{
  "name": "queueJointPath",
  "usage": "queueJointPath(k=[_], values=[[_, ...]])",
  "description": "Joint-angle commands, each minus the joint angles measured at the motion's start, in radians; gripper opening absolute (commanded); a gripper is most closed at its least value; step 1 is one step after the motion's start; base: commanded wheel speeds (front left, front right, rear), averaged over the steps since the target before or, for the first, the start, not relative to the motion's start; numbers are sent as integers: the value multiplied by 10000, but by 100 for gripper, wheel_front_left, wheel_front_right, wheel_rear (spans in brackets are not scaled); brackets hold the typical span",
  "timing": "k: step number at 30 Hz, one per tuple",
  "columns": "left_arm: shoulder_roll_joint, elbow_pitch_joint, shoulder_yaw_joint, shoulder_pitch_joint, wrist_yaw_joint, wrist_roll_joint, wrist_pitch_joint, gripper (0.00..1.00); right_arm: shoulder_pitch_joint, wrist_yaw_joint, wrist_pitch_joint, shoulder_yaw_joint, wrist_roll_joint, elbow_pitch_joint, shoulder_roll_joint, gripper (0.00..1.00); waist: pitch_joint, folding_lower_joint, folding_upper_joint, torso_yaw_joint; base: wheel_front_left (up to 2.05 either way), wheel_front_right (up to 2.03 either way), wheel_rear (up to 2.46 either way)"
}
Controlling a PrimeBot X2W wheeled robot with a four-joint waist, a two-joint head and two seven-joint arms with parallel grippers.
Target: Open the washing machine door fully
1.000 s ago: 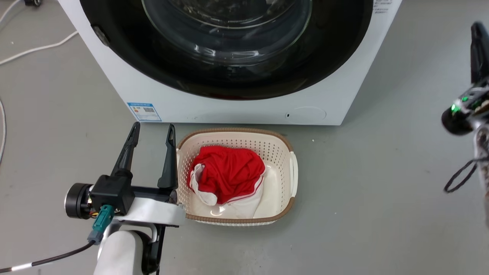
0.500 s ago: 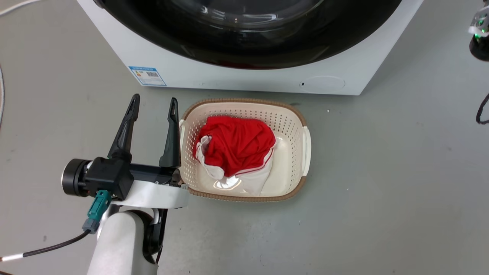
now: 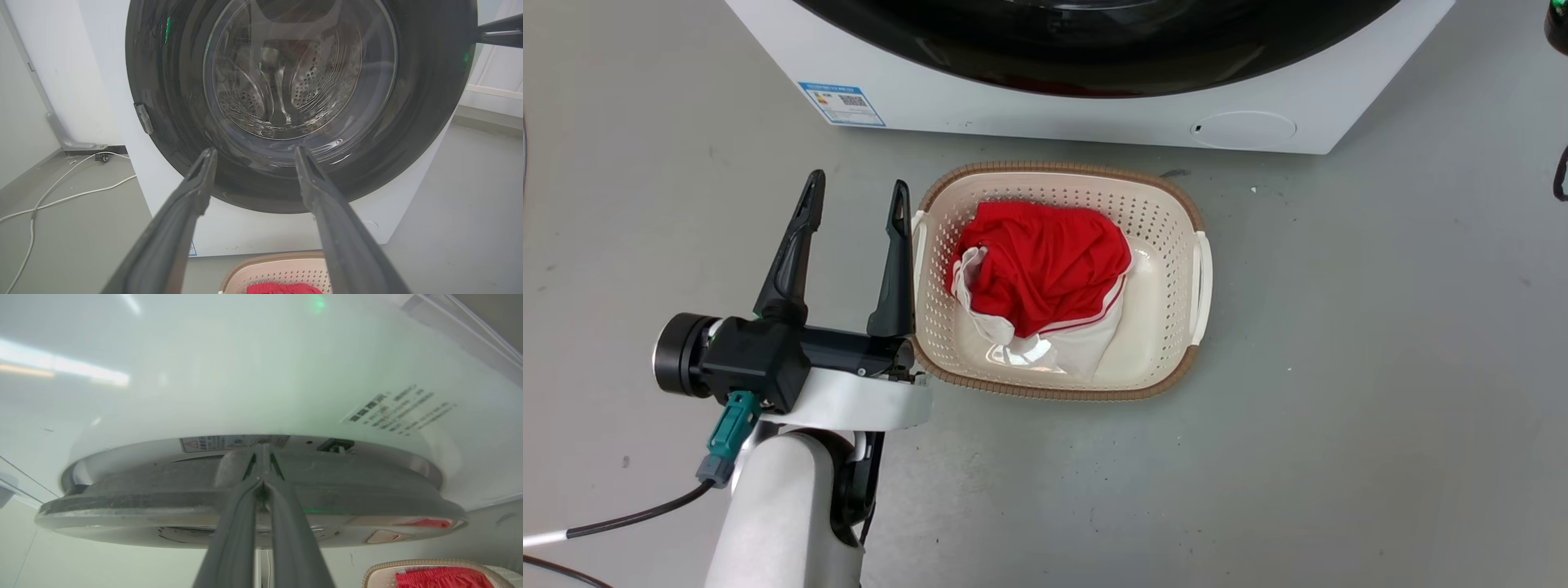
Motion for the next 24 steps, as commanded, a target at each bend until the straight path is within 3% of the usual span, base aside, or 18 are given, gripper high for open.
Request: queueJointPath(k=[1,24], values=[[-9,-68,14,-150,-31,39,-27,100,-246,0,7,23,-60,140,37,0,78,-2,0,36,0,0,0],[-10,114,-45,-94,-30,3,-27,100,618,0,2469,-38,586,-649,69,0,-91,-2,0,-122,0,0,0]])
